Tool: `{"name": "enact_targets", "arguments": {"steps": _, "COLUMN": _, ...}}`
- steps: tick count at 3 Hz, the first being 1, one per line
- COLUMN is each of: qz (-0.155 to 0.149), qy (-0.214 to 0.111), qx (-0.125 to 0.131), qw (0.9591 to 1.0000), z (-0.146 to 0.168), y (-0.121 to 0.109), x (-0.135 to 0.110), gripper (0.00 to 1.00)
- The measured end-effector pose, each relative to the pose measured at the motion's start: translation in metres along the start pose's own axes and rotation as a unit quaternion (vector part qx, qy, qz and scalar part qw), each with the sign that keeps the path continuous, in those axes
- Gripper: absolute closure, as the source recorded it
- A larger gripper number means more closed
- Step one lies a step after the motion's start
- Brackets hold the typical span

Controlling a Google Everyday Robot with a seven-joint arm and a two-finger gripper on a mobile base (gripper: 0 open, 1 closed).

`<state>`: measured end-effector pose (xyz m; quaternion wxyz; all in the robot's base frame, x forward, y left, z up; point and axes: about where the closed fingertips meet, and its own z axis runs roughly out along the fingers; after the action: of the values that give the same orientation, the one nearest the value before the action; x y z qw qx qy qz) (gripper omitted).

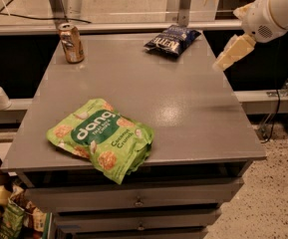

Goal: Move blue chip bag near orange can

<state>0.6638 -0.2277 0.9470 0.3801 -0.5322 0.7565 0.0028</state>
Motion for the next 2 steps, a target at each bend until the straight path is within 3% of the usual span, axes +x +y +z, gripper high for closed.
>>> {"name": "enact_targets", "arguments": {"steps": 1, "qz": 0.010, "qy": -0.013, "qx": 0.009, "qw": 0.9998, "z": 0.007, "y": 0.000, "x": -0.005, "gripper": 0.00}}
{"name": "enact_targets", "arguments": {"steps": 2, "qz": 0.033, "qy": -0.029, "qx": 0.036, "qw": 0.9984, "z": 0.030, "y": -0.006, "x": -0.021, "gripper": 0.00}}
